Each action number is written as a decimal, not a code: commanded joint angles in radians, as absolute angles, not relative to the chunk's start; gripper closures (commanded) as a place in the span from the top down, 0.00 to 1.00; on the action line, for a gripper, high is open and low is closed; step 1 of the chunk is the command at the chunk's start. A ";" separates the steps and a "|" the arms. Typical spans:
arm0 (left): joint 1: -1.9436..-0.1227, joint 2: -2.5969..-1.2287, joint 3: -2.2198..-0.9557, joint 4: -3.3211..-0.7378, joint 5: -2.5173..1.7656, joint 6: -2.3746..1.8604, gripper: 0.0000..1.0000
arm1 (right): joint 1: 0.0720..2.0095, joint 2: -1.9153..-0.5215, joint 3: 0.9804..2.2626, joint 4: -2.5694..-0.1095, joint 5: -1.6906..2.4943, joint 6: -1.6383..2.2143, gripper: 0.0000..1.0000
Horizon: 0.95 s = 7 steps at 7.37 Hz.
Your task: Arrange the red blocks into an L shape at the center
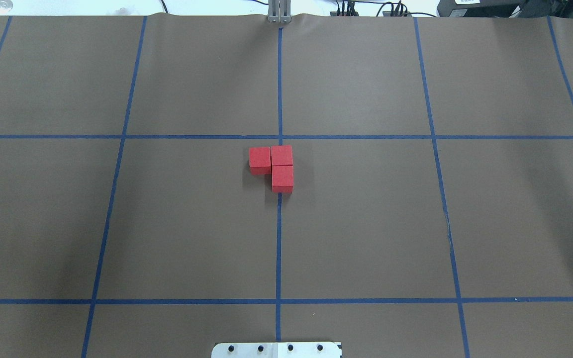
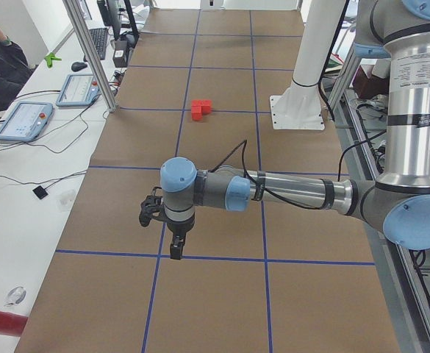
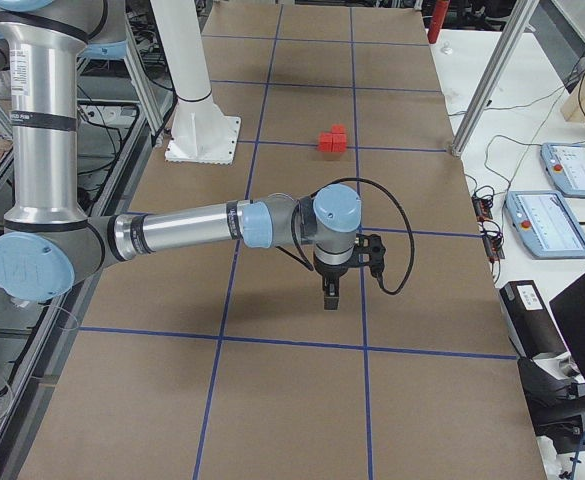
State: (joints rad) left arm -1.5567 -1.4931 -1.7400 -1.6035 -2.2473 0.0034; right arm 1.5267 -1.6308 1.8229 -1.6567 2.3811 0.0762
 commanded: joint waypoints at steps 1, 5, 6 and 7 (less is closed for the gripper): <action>-1.566 -1.431 -1.830 -1.602 -2.296 0.014 1.00 | 1.528 -1.629 1.822 -1.655 2.379 0.077 0.99; -1.562 -1.430 -1.822 -1.609 -2.339 -0.006 1.00 | 1.528 -1.632 1.822 -1.649 2.381 0.118 0.99; -1.562 -1.431 -1.819 -1.611 -2.339 -0.006 1.00 | 1.532 -1.644 1.818 -1.649 2.385 0.111 0.99; -1.560 -1.433 -1.818 -1.612 -2.339 -0.006 1.00 | 1.542 -1.657 1.815 -1.644 2.385 0.057 0.99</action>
